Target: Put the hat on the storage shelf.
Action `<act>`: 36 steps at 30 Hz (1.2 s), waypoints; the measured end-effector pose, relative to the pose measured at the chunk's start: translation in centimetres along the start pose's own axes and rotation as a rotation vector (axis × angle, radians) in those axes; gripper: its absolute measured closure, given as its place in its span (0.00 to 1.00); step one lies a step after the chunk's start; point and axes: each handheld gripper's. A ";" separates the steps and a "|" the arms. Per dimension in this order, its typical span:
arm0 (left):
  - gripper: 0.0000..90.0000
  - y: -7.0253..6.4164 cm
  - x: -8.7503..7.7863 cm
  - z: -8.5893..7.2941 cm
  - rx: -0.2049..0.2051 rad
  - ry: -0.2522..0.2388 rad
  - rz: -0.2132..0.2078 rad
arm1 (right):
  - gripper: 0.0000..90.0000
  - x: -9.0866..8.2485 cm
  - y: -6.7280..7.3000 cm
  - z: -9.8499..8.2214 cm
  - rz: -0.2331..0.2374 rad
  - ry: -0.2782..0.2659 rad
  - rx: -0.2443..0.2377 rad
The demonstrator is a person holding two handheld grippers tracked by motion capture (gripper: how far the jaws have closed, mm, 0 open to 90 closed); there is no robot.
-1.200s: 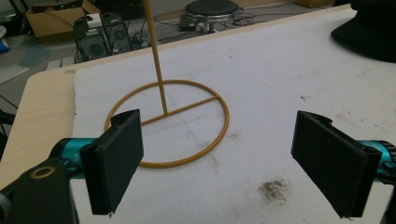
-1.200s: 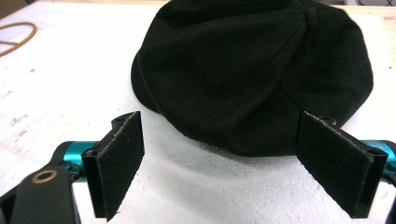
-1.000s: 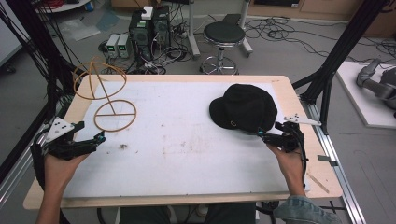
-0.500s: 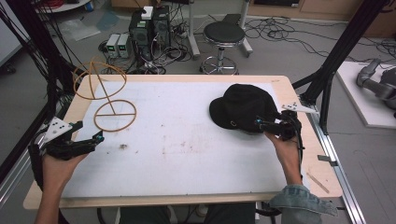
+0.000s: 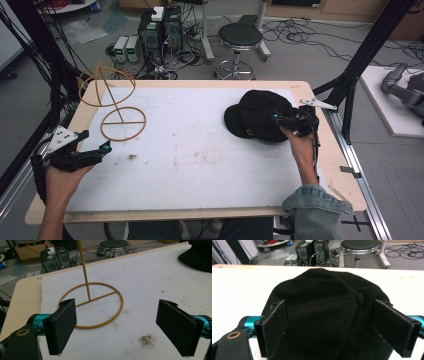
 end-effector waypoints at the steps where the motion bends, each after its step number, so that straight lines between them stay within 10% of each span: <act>1: 0.19 0.0 0.0 0.0 -0.001 0.000 0.001 | 0.16 0.2 -0.1 0.1 -0.003 -0.003 0.004; 36: 0.19 0.0 0.1 -0.2 -0.001 0.004 0.000 | 0.16 5.4 -3.0 -2.4 -0.104 0.002 0.227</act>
Point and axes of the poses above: each handheld gripper's, and its own axes: x roughly forward along the jaws, z roughly out of its top, y roughly to its left, and after that the axes turned 12 degrees about -y, right-handed
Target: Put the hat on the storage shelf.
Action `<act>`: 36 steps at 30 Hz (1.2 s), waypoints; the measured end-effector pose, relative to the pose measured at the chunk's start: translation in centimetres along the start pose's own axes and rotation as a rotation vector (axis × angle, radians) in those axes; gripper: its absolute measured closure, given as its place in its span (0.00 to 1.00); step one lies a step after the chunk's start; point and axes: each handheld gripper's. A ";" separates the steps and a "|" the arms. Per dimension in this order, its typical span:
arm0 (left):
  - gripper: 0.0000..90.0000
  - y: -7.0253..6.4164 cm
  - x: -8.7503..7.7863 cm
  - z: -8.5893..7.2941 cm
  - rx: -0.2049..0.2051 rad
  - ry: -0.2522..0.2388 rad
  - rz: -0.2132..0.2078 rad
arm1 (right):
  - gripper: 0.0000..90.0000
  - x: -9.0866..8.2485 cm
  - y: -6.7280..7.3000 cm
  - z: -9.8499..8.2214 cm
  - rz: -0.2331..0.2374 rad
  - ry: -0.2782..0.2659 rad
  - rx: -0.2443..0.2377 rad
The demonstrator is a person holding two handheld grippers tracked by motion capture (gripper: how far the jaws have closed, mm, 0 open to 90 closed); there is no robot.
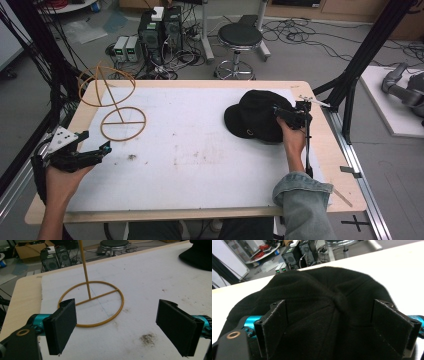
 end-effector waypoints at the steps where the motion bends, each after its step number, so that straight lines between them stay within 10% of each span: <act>1: 0.19 0.0 0.0 0.0 0.000 0.000 0.000 | 0.16 0.2 0.0 -0.1 0.006 0.002 0.003; 12: 0.19 0.1 -0.1 0.1 -0.005 -0.008 0.002 | 0.50 0.8 0.3 -0.8 0.039 0.054 0.050; 23: 0.19 0.1 -0.2 0.2 -0.001 -0.007 0.001 | 0.83 -0.6 2.0 0.0 0.004 -0.014 -0.040; 36: 0.19 0.2 -0.5 0.5 0.000 -0.019 0.003 | 0.89 -2.8 3.0 1.3 0.012 -0.109 -0.027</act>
Point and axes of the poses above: each handheld gripper's, and its own axes: x roughly forward along the jaws, z roughly out of its top, y roughly to its left, and after that the axes turned 12 degrees about -y, right-handed
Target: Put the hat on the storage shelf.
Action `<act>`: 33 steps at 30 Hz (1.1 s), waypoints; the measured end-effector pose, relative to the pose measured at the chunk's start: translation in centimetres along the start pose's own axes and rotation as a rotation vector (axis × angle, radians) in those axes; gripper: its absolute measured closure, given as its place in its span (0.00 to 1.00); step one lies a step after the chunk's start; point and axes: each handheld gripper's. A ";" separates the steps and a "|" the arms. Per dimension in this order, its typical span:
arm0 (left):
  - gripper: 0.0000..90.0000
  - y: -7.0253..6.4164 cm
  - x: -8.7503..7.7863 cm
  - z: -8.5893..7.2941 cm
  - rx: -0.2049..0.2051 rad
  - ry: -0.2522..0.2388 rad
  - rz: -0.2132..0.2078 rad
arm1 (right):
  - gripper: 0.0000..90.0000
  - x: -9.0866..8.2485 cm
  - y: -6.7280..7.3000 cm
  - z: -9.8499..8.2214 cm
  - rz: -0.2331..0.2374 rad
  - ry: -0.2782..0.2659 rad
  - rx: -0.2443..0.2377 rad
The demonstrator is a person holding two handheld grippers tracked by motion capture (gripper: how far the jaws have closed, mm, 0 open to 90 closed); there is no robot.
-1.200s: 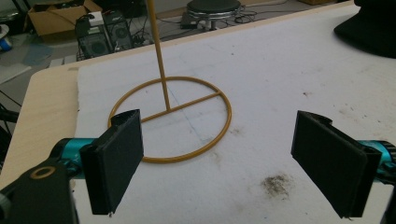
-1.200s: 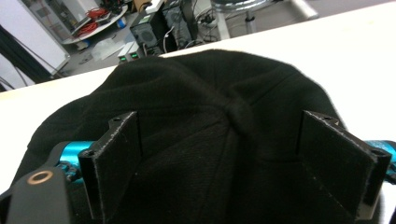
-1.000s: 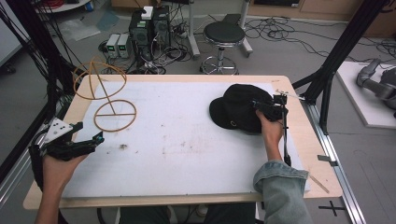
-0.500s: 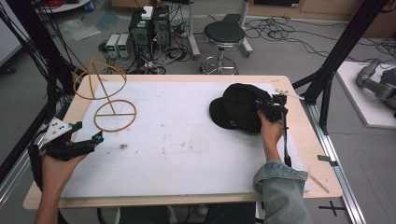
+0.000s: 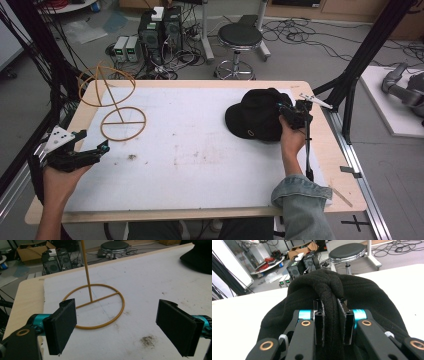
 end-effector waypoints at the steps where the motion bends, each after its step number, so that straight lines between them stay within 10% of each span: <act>1: 0.19 0.0 0.0 0.0 -0.002 0.000 0.001 | 0.89 -0.1 0.0 0.1 -0.001 -0.007 0.001; 19: 0.19 0.3 -0.4 0.3 -0.001 -0.016 0.010 | 0.91 -1.8 3.5 4.5 0.036 -0.103 -0.035; 33: 0.19 0.5 -1.0 0.8 -0.002 -0.034 0.015 | 0.91 -1.5 8.4 8.1 0.140 -0.156 0.029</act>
Point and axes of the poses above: each handheld gripper's, and its own axes: x roughly forward along the jaws, z roughly out of its top, y roughly to its left, and after that the axes turned 12 degrees about -y, right-handed
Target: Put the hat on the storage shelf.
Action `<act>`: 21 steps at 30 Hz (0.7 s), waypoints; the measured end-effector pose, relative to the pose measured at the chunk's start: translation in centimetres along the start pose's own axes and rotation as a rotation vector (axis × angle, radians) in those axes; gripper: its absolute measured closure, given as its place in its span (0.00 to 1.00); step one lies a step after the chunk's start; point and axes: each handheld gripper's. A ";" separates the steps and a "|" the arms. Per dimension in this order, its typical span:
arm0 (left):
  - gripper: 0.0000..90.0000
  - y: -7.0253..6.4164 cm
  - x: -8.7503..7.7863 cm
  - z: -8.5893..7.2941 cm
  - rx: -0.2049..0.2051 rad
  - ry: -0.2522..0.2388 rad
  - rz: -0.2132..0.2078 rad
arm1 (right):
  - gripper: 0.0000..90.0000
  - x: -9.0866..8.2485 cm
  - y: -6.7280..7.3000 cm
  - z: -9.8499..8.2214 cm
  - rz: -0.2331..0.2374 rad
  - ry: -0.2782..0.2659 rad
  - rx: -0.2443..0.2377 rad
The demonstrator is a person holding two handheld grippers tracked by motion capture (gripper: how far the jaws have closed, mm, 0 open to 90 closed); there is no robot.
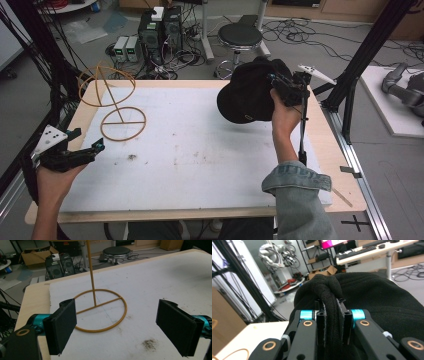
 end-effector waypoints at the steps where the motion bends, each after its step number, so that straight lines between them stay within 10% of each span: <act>1: 0.19 0.0 -0.1 0.0 0.000 -0.001 -0.001 | 0.91 0.1 0.3 0.2 0.005 -0.003 0.000; 21: 0.19 0.2 -0.5 0.2 -0.001 -0.009 -0.011 | 0.91 2.7 6.5 2.9 0.089 -0.040 0.020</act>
Point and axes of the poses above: each handheld gripper's, and its own axes: x roughly forward along the jaws, z roughly out of its top, y roughly to its left, and after that the axes turned 12 degrees about -y, right-handed
